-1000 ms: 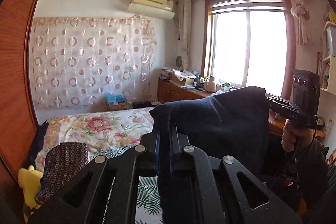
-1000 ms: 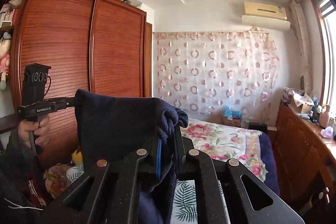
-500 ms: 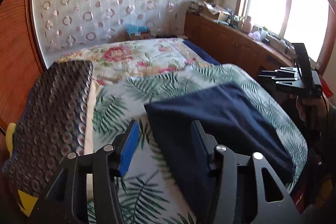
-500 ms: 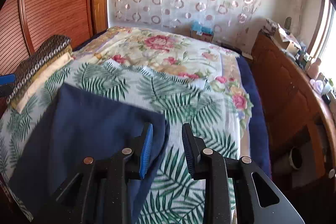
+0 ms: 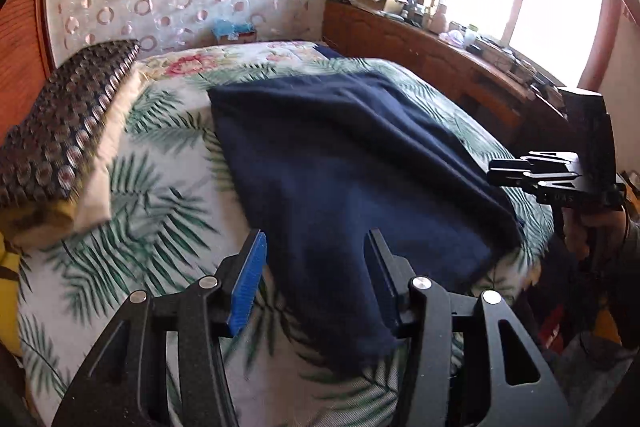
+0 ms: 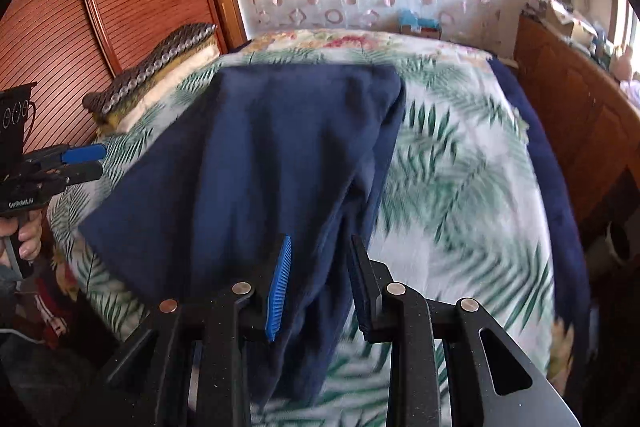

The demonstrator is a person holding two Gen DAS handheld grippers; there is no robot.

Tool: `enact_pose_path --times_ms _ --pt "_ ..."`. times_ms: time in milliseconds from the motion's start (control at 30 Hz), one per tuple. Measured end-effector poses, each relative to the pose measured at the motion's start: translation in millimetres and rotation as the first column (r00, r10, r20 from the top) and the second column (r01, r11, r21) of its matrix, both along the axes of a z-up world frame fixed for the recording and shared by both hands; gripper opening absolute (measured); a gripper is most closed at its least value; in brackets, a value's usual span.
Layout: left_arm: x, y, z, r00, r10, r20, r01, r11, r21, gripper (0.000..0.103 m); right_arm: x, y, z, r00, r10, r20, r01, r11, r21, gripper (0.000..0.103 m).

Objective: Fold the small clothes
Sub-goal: 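Lower the shirt onto the quilt and open both grippers, then grasp the shirt edge with the left gripper while the right gripper grasps beside it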

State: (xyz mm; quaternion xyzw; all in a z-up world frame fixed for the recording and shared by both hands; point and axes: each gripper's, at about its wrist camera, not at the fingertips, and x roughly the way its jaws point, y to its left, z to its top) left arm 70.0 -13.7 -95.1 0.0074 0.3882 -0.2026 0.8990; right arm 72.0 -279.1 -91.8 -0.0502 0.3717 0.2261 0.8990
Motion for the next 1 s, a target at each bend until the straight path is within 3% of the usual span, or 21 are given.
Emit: enact_pose_path --times_ms 167,267,333,500,567,667,800,833,900,1000 --pt "-10 -9 -22 0.999 -0.023 -0.045 0.024 0.999 0.025 0.033 -22 -9 -2 0.999 0.040 -0.028 -0.039 0.999 0.034 0.029" --pt "-11 -6 -28 0.998 -0.014 -0.059 0.015 1.000 0.003 0.016 -22 -9 -4 0.998 0.059 -0.023 -0.059 0.998 0.010 0.013" --pt "-13 -5 -25 0.999 -0.016 -0.040 0.016 1.000 0.003 0.006 -27 -10 -4 0.998 0.069 -0.007 -0.069 0.998 0.007 0.008" --pt "-37 14 0 0.998 0.041 0.048 -0.039 0.998 -0.040 0.005 -42 -28 14 0.996 0.025 0.081 -0.029 0.999 0.046 0.005" --pt "-43 21 -2 0.998 0.051 0.030 -0.049 0.997 -0.066 0.005 -45 -34 16 0.997 0.017 0.079 -0.021 0.999 0.044 0.005" --pt "-44 21 -15 0.998 0.056 -0.001 -0.056 0.998 -0.033 0.005 -41 -29 2 0.999 0.028 0.031 -0.029 0.999 0.030 0.006" --pt "-43 27 -22 0.997 0.075 -0.029 -0.077 0.996 -0.047 0.005 -38 -26 -1 1.000 0.003 0.017 -0.004 1.000 0.013 0.006" --pt "-42 27 -22 0.997 0.076 -0.027 -0.077 0.996 -0.046 0.005 -37 -27 -2 1.000 -0.003 0.016 0.002 1.000 0.011 0.008" --pt "-42 27 -22 0.997 0.080 -0.024 -0.081 0.996 -0.035 0.005 -36 -28 -6 1.000 -0.028 0.010 0.028 0.999 -0.027 0.027" --pt "-42 26 -22 0.996 0.081 -0.025 -0.082 0.996 -0.035 0.005 -35 -27 -15 0.999 -0.041 -0.005 0.041 0.998 -0.046 0.041"
